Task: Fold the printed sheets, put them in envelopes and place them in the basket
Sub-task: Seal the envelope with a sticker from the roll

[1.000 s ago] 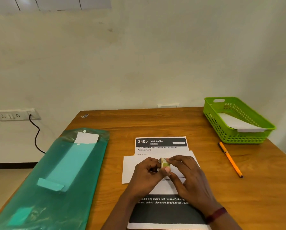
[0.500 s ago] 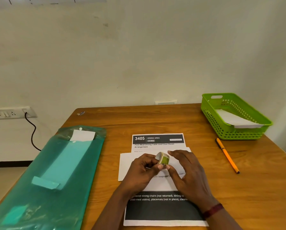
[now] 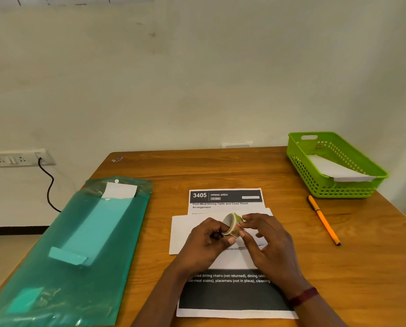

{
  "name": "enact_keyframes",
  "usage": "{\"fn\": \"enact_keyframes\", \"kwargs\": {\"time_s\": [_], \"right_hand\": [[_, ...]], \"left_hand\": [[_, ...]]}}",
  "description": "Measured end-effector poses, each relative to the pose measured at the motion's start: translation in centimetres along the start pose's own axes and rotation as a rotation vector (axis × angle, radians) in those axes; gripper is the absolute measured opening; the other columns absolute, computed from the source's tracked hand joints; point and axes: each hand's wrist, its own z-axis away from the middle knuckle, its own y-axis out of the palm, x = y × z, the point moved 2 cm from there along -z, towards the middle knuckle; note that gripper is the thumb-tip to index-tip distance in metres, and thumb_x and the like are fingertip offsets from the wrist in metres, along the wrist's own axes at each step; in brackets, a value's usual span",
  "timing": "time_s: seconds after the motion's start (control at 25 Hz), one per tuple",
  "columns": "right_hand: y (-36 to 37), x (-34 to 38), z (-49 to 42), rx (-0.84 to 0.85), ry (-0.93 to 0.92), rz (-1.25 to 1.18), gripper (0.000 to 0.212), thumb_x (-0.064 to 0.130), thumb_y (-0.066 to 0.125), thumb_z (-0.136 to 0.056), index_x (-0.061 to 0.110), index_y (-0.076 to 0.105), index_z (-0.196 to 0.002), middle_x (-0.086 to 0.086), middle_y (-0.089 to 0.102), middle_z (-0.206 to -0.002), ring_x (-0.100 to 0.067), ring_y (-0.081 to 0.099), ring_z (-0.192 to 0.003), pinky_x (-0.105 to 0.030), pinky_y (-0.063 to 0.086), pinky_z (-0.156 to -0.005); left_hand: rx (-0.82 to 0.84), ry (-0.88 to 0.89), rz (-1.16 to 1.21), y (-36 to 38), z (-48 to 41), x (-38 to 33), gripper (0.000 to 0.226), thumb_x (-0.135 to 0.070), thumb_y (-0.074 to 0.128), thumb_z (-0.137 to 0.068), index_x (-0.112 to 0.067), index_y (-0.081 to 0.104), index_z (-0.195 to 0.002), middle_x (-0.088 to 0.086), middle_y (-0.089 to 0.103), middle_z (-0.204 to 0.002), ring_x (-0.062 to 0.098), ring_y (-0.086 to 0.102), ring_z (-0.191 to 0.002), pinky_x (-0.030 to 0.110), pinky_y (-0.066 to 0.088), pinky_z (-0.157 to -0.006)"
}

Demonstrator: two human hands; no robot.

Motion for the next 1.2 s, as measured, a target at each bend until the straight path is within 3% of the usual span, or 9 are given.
{"fn": "enact_keyframes", "kwargs": {"time_s": [0.12, 0.24, 0.36, 0.52, 0.88, 1.08, 1.2], "right_hand": [[-0.1, -0.3, -0.1, -0.009, 0.044, -0.047, 0.020, 0.018, 0.075, -0.081, 0.026, 0.068, -0.098, 0.016, 0.064, -0.109, -0.003, 0.059, -0.099, -0.017, 0.051, -0.067], [0.0, -0.5, -0.1, 0.000, 0.037, -0.024, 0.019, 0.015, 0.077, -0.080, 0.024, 0.069, -0.095, 0.014, 0.064, -0.108, -0.003, 0.059, -0.098, -0.015, 0.050, -0.067], [0.0, -0.5, -0.1, 0.006, 0.040, -0.028, 0.020, 0.012, 0.077, -0.080, 0.023, 0.069, -0.095, 0.015, 0.064, -0.108, -0.004, 0.060, -0.097, -0.016, 0.051, -0.065], [-0.1, -0.4, -0.3, -0.003, 0.044, -0.063, 0.017, 0.011, 0.076, -0.081, 0.021, 0.069, -0.093, 0.013, 0.065, -0.106, -0.006, 0.062, -0.096, -0.023, 0.053, -0.062], [-0.5, -0.2, -0.4, -0.026, 0.081, -0.105, 0.011, 0.019, 0.072, -0.083, 0.018, 0.069, -0.093, 0.011, 0.067, -0.099, -0.010, 0.065, -0.091, -0.027, 0.054, -0.060], [-0.7, -0.5, -0.6, -0.117, 0.291, -0.082, 0.015, 0.009, 0.073, -0.082, 0.023, 0.067, -0.085, 0.016, 0.067, -0.085, -0.009, 0.063, -0.077, -0.029, 0.050, -0.057], [-0.7, -0.5, -0.4, -0.128, 0.313, 0.018, 0.018, 0.013, 0.073, -0.081, 0.028, 0.063, -0.083, 0.013, 0.066, -0.079, -0.012, 0.058, -0.061, -0.031, 0.047, -0.055]], "left_hand": [[0.016, 0.037, -0.083, 0.2, -0.1, 0.2, 0.007, -0.043, 0.067, -0.084, -0.043, 0.062, -0.089, -0.008, 0.059, -0.097, 0.011, 0.059, -0.091, 0.033, 0.051, -0.080], [0.018, 0.042, -0.082, 0.4, -0.2, 0.1, 0.016, -0.039, 0.064, -0.085, -0.027, 0.067, -0.094, -0.007, 0.058, -0.105, 0.010, 0.058, -0.098, 0.033, 0.050, -0.085], [0.015, -0.006, -0.044, 0.3, -0.3, 0.3, 0.016, -0.035, 0.064, -0.087, -0.021, 0.067, -0.096, -0.008, 0.064, -0.102, 0.012, 0.060, -0.094, 0.037, 0.051, -0.083], [0.027, -0.073, -0.012, 0.2, -0.4, 0.7, 0.009, -0.026, 0.060, -0.096, -0.023, 0.067, -0.100, -0.008, 0.065, -0.095, 0.012, 0.059, -0.088, 0.029, 0.049, -0.078], [0.050, -0.156, 0.082, 0.3, -0.4, 0.7, 0.021, -0.032, 0.055, -0.091, -0.019, 0.067, -0.102, -0.003, 0.067, -0.097, 0.011, 0.060, -0.089, 0.031, 0.051, -0.079], [-0.001, -0.239, 0.209, -0.1, -0.5, 0.2, 0.014, -0.025, 0.060, -0.093, -0.016, 0.069, -0.099, 0.004, 0.070, -0.104, 0.017, 0.067, -0.094, 0.035, 0.057, -0.087], [-0.133, -0.310, 0.340, -2.3, -1.5, -0.7, 0.009, -0.015, 0.063, -0.095, -0.014, 0.071, -0.091, 0.010, 0.070, -0.106, 0.019, 0.069, -0.091, 0.037, 0.060, -0.082]]}}
